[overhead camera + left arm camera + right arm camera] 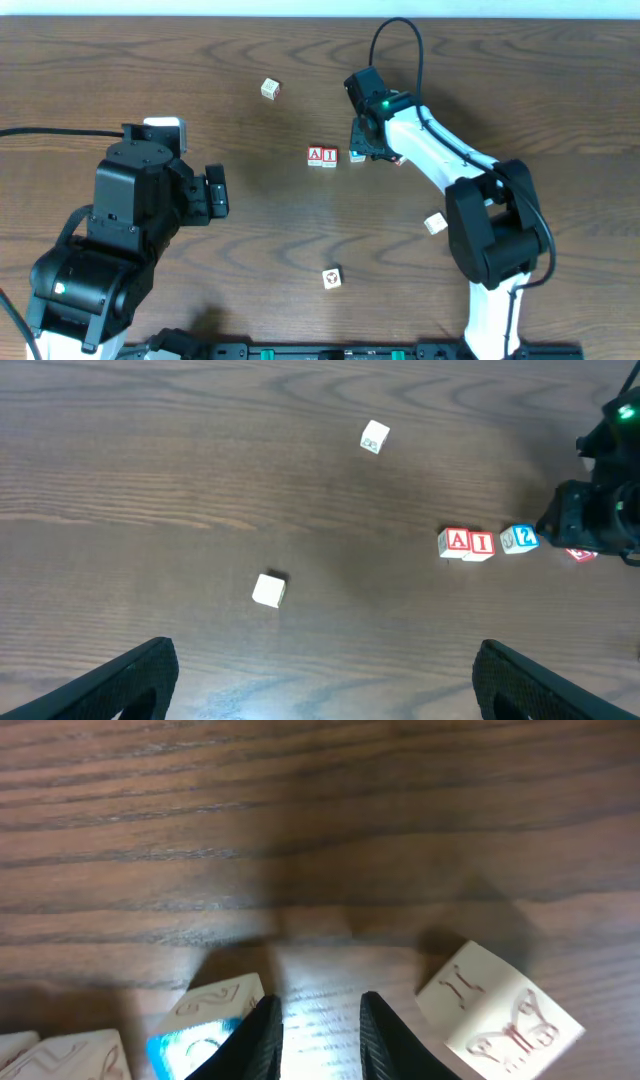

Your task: Spell out Ai2

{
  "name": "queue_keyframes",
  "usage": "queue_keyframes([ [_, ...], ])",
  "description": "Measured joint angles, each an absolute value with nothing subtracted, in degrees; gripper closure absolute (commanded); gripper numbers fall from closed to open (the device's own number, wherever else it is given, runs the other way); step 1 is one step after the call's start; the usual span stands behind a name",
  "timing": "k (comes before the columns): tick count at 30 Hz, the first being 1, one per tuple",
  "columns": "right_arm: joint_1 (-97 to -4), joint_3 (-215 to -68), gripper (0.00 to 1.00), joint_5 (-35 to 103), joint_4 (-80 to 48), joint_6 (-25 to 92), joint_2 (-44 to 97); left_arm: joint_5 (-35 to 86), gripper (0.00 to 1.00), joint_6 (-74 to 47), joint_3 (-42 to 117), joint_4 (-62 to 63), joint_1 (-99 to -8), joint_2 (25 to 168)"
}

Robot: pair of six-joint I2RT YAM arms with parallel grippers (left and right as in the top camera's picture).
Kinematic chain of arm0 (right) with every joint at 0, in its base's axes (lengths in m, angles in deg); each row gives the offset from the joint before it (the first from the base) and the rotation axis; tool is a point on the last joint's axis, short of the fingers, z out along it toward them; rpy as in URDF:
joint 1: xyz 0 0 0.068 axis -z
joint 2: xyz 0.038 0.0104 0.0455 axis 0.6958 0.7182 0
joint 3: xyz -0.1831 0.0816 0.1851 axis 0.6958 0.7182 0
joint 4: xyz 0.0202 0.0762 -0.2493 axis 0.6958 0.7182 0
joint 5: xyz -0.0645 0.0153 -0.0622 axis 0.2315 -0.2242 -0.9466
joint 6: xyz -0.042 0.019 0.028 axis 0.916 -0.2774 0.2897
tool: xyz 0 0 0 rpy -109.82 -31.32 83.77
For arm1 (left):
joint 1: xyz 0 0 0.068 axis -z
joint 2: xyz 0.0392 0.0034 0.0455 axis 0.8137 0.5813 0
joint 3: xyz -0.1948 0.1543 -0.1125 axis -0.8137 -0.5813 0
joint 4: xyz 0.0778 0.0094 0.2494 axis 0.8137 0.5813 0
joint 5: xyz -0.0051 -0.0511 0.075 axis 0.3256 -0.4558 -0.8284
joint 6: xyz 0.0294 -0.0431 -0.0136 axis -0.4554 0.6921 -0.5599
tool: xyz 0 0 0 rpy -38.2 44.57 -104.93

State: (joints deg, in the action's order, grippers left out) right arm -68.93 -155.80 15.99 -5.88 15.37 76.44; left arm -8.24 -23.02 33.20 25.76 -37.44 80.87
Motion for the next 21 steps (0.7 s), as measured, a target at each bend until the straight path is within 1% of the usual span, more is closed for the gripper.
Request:
queue_keyframes([
  [6,-68.93,-155.60,0.74,16.12,-6.40,15.41,77.93,-8.21,0.05,-23.02,33.20,25.76,-37.44,80.87],
  [9,-68.93,-155.60,0.70,16.14,-7.16,15.52,77.93,-8.24,0.05,-23.02,33.20,25.76,-37.44,80.87],
  [21,-68.93,-155.60,0.71,16.16,-9.57,16.83,77.93,-8.24,0.05,-23.02,33.20,25.76,-37.44,80.91],
])
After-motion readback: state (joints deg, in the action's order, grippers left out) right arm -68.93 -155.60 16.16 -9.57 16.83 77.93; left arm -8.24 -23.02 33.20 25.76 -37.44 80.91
